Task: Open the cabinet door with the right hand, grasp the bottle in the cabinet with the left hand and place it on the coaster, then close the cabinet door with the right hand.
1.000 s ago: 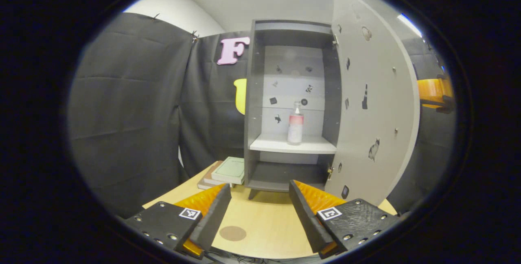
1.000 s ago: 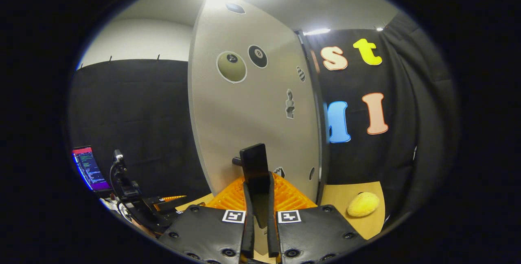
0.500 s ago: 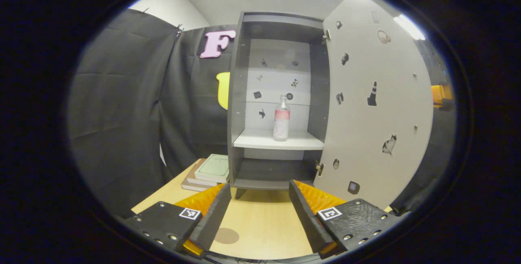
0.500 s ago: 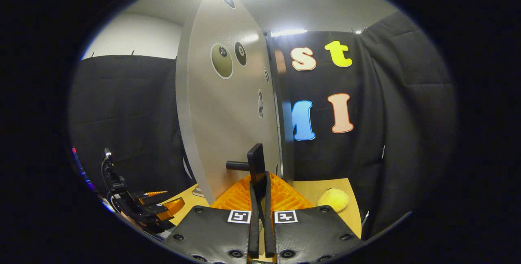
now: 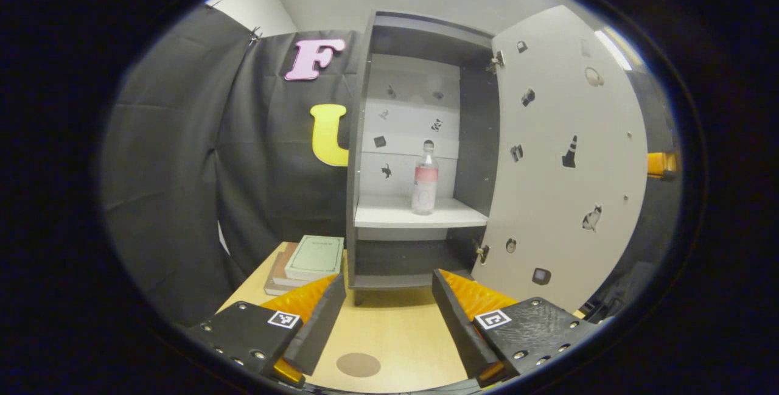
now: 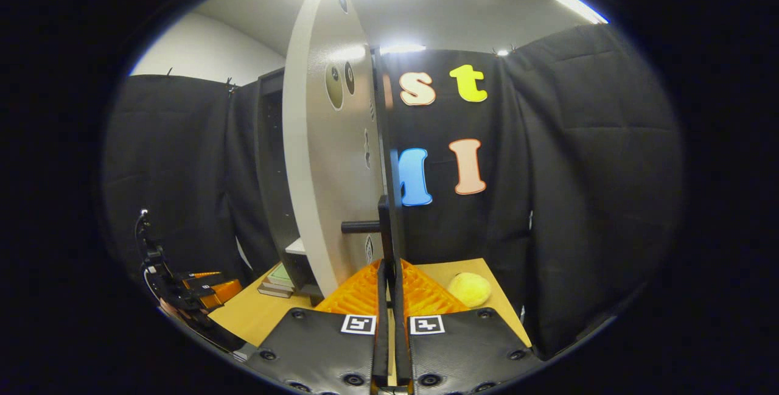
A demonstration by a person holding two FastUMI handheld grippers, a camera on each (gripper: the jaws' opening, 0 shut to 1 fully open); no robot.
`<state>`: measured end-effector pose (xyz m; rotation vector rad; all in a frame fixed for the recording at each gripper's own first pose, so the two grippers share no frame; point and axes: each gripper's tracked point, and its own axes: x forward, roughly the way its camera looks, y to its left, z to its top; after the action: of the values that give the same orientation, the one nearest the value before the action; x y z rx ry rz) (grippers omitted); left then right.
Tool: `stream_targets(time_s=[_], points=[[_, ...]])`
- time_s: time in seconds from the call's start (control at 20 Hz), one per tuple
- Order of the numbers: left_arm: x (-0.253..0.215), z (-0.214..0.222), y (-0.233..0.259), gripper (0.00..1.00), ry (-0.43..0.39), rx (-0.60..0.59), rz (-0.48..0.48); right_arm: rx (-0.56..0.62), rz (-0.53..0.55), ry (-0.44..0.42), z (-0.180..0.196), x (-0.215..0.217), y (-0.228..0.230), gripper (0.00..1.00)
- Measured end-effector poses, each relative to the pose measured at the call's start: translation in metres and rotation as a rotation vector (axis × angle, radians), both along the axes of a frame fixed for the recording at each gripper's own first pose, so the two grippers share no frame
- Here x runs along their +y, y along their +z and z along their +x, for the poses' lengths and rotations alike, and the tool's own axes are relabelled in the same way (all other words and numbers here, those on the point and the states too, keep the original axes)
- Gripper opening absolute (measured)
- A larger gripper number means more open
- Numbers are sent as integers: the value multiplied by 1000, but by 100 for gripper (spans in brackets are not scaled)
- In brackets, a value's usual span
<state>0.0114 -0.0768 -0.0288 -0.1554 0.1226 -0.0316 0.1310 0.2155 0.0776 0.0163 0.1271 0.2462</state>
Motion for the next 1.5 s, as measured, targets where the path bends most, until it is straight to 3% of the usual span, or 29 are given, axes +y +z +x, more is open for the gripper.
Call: stream_targets(time_s=[0.3, 0.55, 0.6, 0.65, 0.8, 0.95, 1.15, 1.25, 1.3, 1.4, 1.5], points=[[47, 9, -18, 88, -65, -2, 8, -27, 76, -167, -38, -5, 12, 6], [58, 30, -31, 88, -88, 10, -8, -48, 25, -302, -56, -41, 21, 2], [58, 36, -30, 87, -87, 7, -3, -51, 27, -314, -54, -46, 25, 6], [57, 42, -28, 87, -83, 2, 4, -56, 28, -321, -49, -52, 26, 2], [51, 59, -17, 87, -72, -13, 21, -62, 43, -322, -26, -65, 30, 6], [39, 81, 2, 89, -55, -39, 60, -77, 70, -281, 9, -78, 36, 6], [11, 112, 36, 87, -43, -95, 57, -81, 128, -252, 56, -99, 38, 31], [-2, 129, 44, 87, -23, -103, 3, -82, 175, -232, 81, -105, 34, 29], [-8, 137, 48, 90, -26, -109, -12, -74, 196, -214, 90, -106, 31, 48], [-20, 154, 59, 88, -29, -123, -3, -56, 202, -196, 110, -112, 20, 82], [-31, 174, 70, 88, -40, -135, 11, -49, 190, -189, 122, -119, 14, 89]])
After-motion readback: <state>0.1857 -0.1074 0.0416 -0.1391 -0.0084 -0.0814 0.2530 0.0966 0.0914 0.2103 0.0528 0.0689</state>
